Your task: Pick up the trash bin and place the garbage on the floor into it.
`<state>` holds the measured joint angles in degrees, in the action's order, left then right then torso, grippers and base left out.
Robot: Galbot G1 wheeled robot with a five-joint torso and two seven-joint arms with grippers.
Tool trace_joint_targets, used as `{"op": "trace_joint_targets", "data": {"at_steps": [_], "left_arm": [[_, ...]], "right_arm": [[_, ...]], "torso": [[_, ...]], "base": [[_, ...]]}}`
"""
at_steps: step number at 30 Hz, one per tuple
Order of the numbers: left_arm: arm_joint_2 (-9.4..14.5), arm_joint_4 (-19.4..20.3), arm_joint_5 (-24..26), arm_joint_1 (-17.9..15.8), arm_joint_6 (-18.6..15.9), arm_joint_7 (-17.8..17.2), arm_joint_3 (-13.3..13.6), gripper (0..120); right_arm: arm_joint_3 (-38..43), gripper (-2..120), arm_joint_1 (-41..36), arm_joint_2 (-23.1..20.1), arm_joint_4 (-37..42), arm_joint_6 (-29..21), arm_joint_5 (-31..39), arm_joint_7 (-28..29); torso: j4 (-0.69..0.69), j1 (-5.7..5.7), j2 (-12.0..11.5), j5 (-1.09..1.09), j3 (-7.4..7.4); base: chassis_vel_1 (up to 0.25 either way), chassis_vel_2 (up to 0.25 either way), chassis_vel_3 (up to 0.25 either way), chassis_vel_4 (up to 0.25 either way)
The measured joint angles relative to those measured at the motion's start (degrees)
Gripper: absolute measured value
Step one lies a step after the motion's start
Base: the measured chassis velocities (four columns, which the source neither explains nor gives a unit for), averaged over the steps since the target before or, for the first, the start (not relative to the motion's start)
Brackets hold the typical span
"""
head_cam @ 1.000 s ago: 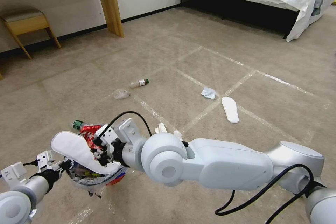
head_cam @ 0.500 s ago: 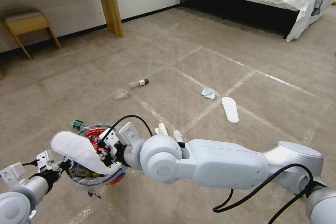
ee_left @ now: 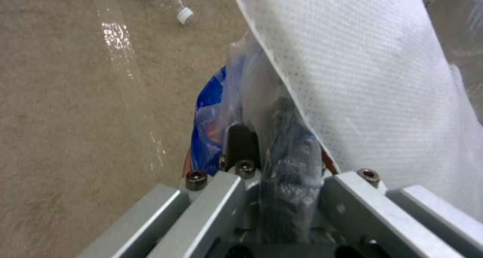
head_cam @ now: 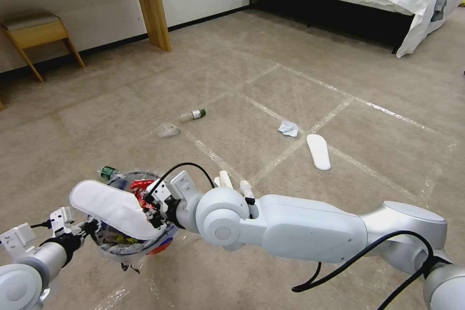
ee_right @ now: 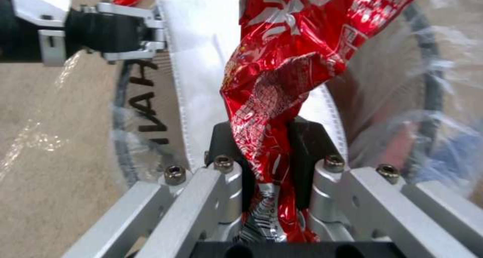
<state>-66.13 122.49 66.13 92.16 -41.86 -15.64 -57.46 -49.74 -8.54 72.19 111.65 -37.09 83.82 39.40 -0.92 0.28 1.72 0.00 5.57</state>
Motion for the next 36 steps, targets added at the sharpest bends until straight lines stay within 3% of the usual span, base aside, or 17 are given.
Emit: {"op": "trace_joint_targets", "data": {"at_steps": [36], "left_arm": [[-1.4, 0.2, -0.4, 0.4, 0.0, 0.3, 0.8, 1]], "right_arm": [[-2.1, 13, -2.5, 3.3, -8.9, -0.2, -0.7, -2.3]], "torso": [[0.00, 0.00, 0.0, 0.00, 0.00]], "base": [[0.000, 0.000, 0.000, 0.000]]}}
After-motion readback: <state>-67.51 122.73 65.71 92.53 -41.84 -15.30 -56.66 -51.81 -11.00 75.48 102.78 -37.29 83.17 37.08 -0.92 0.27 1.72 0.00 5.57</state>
